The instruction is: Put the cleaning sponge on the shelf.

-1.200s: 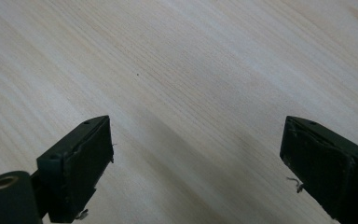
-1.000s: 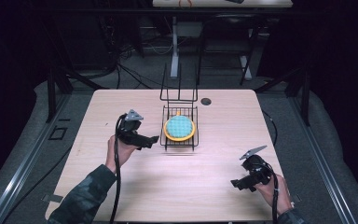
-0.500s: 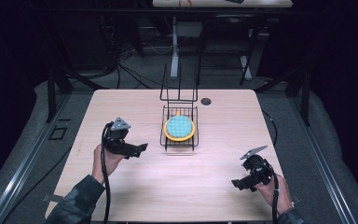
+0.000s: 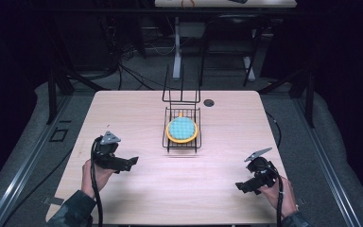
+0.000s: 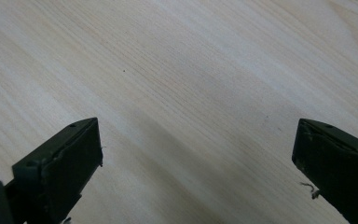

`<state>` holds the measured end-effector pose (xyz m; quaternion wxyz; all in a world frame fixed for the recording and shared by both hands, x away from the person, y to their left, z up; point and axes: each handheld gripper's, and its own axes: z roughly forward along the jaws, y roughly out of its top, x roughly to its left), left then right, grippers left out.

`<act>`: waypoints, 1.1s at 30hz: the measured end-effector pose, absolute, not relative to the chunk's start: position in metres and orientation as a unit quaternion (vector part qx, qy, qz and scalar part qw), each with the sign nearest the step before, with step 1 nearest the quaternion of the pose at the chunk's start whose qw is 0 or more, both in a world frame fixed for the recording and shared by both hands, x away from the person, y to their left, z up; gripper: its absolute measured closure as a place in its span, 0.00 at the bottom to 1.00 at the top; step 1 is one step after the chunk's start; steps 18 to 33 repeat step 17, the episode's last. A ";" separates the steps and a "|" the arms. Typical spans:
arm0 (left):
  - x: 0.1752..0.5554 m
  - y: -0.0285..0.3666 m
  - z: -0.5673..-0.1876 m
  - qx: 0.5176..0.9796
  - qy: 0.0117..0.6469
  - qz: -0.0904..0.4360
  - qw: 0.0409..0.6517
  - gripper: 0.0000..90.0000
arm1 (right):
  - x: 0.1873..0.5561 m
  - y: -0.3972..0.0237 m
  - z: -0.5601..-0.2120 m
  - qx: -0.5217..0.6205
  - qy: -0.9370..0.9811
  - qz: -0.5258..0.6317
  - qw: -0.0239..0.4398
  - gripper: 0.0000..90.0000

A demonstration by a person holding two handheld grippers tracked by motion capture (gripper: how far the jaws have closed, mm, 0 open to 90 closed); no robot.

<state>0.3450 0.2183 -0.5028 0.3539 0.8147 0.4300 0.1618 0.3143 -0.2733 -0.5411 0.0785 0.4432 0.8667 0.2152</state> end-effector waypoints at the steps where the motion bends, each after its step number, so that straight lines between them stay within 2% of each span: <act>1: 0.343 0.220 -0.504 0.814 0.433 0.160 0.352 0.00 | 0.314 -0.273 -0.541 0.443 0.867 0.213 0.079 0.01; 11: 0.337 0.232 -0.518 0.831 0.436 0.136 0.316 0.01 | 0.315 -0.274 -0.541 0.441 0.867 0.215 0.086 0.02; 33: 0.340 0.232 -0.520 0.832 0.434 0.132 0.319 0.01 | 0.316 -0.275 -0.541 0.445 0.864 0.220 0.088 0.04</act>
